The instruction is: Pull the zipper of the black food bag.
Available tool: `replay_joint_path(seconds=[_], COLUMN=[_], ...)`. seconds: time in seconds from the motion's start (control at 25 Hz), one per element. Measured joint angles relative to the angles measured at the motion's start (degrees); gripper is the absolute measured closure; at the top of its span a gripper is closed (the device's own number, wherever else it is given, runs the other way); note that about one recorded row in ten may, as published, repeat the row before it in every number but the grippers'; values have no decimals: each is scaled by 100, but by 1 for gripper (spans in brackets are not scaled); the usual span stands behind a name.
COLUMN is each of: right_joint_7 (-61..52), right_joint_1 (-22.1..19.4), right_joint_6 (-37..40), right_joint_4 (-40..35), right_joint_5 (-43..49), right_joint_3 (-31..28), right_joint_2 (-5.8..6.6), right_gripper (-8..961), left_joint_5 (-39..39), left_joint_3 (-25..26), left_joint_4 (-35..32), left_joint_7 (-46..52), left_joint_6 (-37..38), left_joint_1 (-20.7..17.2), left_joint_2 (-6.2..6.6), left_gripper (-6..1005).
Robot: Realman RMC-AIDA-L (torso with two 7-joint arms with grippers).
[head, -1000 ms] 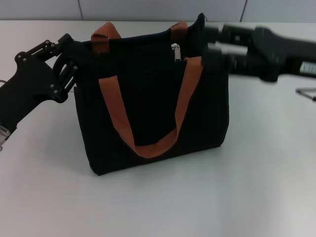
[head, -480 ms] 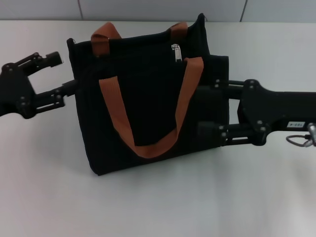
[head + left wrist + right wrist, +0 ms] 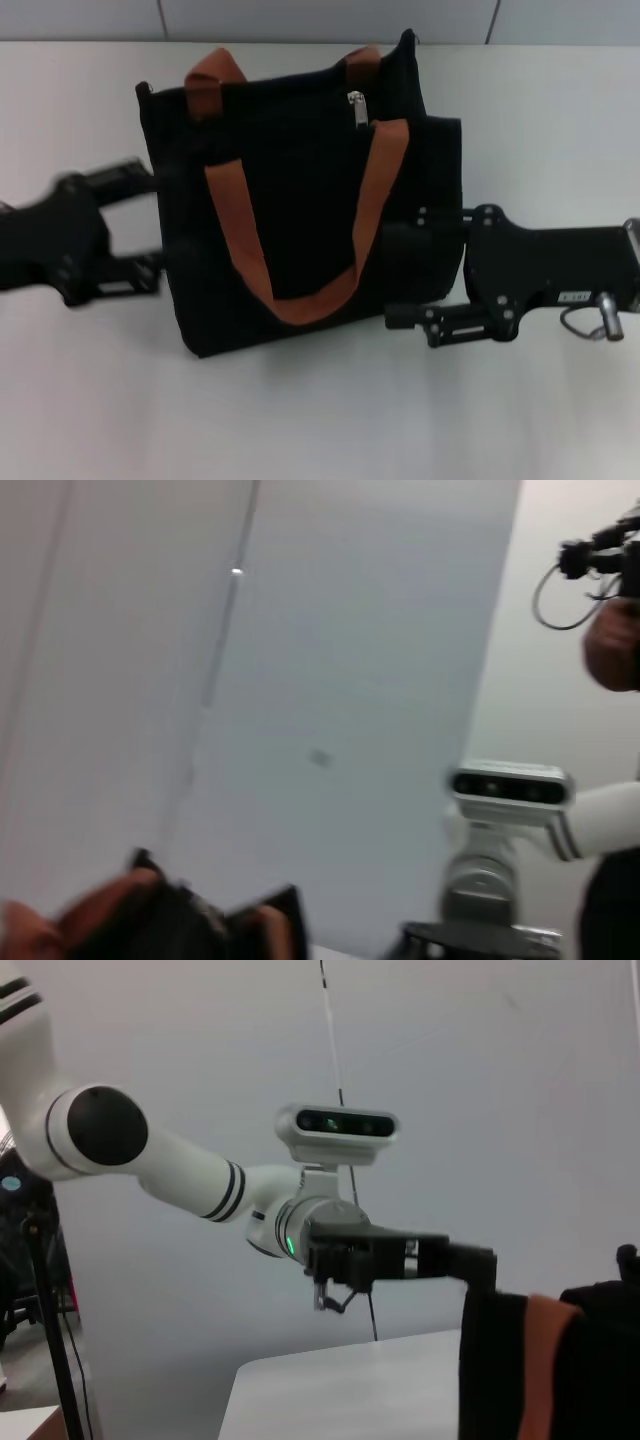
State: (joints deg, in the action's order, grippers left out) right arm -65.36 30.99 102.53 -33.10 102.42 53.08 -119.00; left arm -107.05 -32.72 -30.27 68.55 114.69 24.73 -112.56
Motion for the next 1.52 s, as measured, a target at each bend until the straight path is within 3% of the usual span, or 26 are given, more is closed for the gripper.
replay_joint_path(seconds=[0.08,0.12,0.16,0.4,0.88,1.52], right_joint_7=[420,555,735,1191,1351,1423], right_joint_1=[4,4,-5,-18,11,-30], right_joint_6=[-47,-78,-141,-470,-668,-700], right_joint_4=[282,372,493,909,1086,1254], right_joint_5=[2,3,3,86,244,197], right_joint_3=[1,1,1,1,283,371], right_joint_2=[0,0,0,0,-18,-27], right_gripper=[163,163,163,164,165,166], left_joint_5=[-9,-9,-18,-23,-322,-465], left_joint_3=[-351,-351,-535,-666,-830,-834], left_joint_4=[68,68,143,338,664,690], left_joint_7=[-205,-205,-370,-919,-1557,-1502], left_joint_6=[-20,-20,-52,-148,-648,-790], left_joint_1=[-62,-62,-108,-332,-407,-465], left_joint_2=[-187,-187,-280,-441,-579,-528], left_gripper=[158,158,158,162,163,163])
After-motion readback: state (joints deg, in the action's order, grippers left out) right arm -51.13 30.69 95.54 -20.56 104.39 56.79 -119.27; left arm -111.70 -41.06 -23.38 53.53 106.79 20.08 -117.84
